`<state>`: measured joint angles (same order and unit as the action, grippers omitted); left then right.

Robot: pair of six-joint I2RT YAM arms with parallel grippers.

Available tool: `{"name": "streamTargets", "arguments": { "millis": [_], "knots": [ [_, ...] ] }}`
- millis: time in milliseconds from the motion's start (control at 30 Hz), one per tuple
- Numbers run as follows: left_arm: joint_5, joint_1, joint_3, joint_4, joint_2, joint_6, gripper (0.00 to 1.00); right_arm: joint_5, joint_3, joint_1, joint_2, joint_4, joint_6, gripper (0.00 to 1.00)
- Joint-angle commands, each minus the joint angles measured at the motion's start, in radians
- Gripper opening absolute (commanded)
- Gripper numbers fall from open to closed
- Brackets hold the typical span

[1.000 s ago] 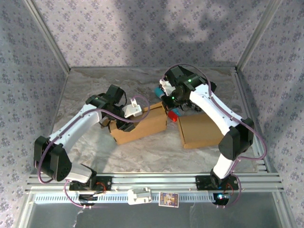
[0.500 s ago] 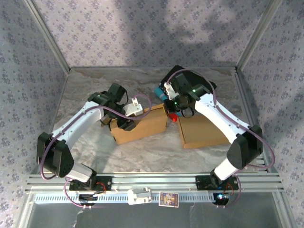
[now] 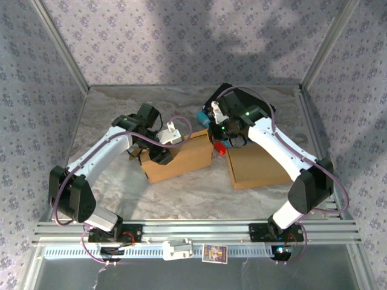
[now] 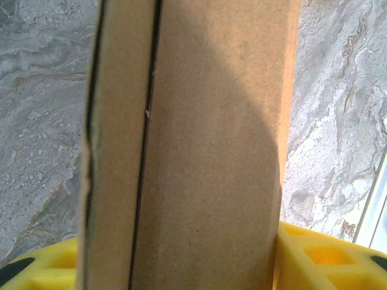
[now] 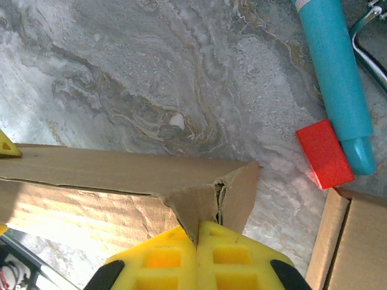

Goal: Fold the paper box

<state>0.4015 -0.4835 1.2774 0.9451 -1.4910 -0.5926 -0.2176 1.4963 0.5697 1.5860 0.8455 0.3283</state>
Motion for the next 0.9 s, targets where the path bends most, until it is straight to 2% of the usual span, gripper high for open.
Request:
{"name": "streamTargets", "arguments": {
  "millis": [0, 167, 400, 567, 867],
  "knots": [
    [-0.013, 0.014, 0.021, 0.004, -0.027, 0.034, 0.54, -0.073, 0.052, -0.003, 0.004, 0.058, 0.076, 0.0],
    [-0.012, 0.013, 0.019, 0.0, -0.027, 0.036, 0.54, -0.074, 0.048, -0.002, 0.017, 0.053, 0.082, 0.0],
    [-0.01, 0.019, 0.025, -0.004, -0.041, 0.044, 0.55, -0.014, -0.171, -0.001, -0.089, -0.142, 0.016, 0.0],
    [0.009, 0.036, 0.04, -0.01, -0.066, 0.075, 0.55, 0.017, -0.258, 0.014, -0.103, -0.235, -0.024, 0.0],
    [-0.003, 0.045, 0.046, -0.031, -0.06, 0.105, 0.59, 0.133, -0.357, 0.058, -0.115, -0.288, -0.046, 0.0]
  ]
}}
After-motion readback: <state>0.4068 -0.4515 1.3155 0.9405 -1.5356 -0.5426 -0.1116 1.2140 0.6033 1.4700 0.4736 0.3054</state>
